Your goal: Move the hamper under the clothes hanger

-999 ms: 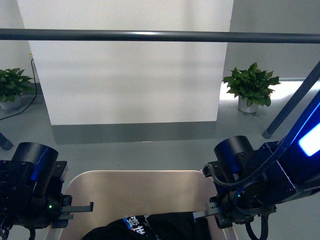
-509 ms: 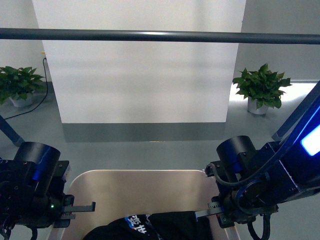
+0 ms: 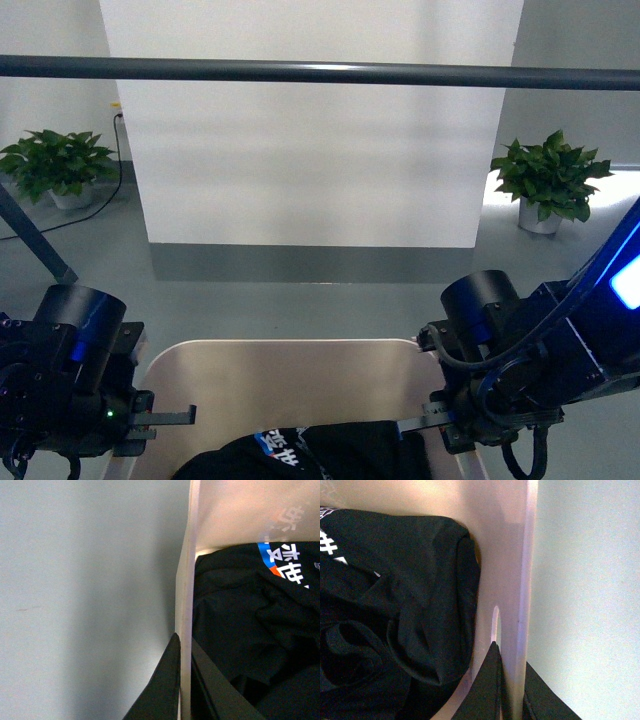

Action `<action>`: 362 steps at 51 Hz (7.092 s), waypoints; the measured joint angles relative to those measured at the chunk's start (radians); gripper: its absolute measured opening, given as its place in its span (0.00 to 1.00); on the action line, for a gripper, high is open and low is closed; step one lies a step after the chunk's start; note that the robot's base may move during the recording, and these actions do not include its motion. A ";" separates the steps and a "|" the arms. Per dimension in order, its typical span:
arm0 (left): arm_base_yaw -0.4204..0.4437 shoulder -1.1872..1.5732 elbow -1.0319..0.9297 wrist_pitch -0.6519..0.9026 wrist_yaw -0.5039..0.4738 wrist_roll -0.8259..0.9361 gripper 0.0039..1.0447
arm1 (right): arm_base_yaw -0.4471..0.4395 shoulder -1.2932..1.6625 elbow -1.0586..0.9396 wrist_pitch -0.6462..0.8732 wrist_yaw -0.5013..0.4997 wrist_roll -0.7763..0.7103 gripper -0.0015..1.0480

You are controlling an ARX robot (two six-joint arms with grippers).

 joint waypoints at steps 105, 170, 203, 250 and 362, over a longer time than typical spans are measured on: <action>0.009 0.048 -0.011 0.073 0.030 -0.004 0.04 | 0.013 0.080 0.030 0.045 -0.049 0.223 0.03; 0.028 -0.030 0.033 -0.010 0.012 -0.056 0.93 | -0.003 -0.005 0.039 0.013 0.015 0.222 0.94; -0.006 -0.373 0.065 -0.171 0.064 -0.053 0.94 | -0.024 -0.360 -0.075 0.002 0.059 0.123 0.92; -0.071 -1.000 0.067 -0.280 0.129 0.052 0.94 | 0.040 -0.927 -0.140 0.048 0.259 -0.120 0.92; 0.053 -2.259 -1.043 -0.333 0.106 0.077 0.03 | -0.245 -2.231 -1.231 0.049 -0.128 -0.040 0.02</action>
